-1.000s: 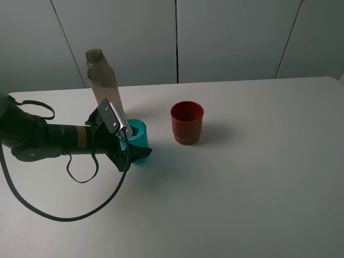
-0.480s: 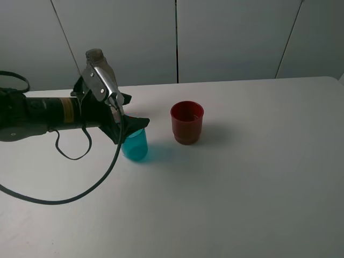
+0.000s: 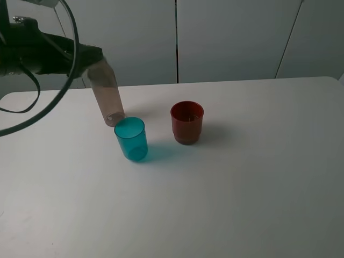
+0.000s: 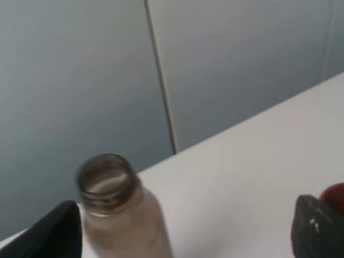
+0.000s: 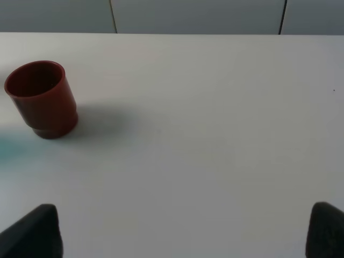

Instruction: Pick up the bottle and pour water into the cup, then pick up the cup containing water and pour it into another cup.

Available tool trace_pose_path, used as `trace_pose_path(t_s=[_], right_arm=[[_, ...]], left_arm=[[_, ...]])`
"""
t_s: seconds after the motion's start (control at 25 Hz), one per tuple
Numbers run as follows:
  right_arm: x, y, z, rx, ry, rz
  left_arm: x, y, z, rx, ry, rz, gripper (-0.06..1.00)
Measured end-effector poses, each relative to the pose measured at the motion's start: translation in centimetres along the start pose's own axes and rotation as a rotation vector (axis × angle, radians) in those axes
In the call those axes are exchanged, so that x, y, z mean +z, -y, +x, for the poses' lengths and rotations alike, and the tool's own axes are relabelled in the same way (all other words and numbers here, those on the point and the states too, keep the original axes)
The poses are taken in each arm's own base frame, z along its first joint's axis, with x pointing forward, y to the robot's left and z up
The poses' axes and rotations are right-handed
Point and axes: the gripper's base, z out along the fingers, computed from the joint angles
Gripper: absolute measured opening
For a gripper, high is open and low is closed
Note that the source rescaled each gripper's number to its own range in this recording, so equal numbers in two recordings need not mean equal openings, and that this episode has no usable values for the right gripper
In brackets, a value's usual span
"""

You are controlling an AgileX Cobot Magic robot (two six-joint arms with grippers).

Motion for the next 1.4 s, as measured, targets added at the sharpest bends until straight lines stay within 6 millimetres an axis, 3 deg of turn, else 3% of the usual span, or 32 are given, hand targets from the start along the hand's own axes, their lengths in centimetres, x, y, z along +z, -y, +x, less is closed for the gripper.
trace_pose_path(t_s=[0.24, 0.48, 0.72, 0.88, 1.16, 1.4], right_arm=[[0.0, 0.0, 0.0, 0.000, 0.000, 0.000], [0.0, 0.0, 0.0, 0.000, 0.000, 0.000], [0.0, 0.0, 0.0, 0.000, 0.000, 0.000], [0.0, 0.0, 0.0, 0.000, 0.000, 0.000], [0.0, 0.0, 0.0, 0.000, 0.000, 0.000], [0.0, 0.0, 0.0, 0.000, 0.000, 0.000]], left_arm=[[-5.5, -0.7, -1.8, 0.066, -0.031, -0.117, 0.99], [-13.1, 0.2, -2.5, 0.037, -0.041, -0.100, 0.99], [-20.7, 0.6, 0.7, -0.045, -0.227, -0.168, 0.99], [-24.8, 1.4, 2.8, -0.088, -0.249, -0.159, 0.99], [-29.5, 2.2, 5.0, -0.053, -0.091, -0.164, 0.99], [-28.4, 2.4, 6.8, -0.066, -0.217, -0.141, 0.99]])
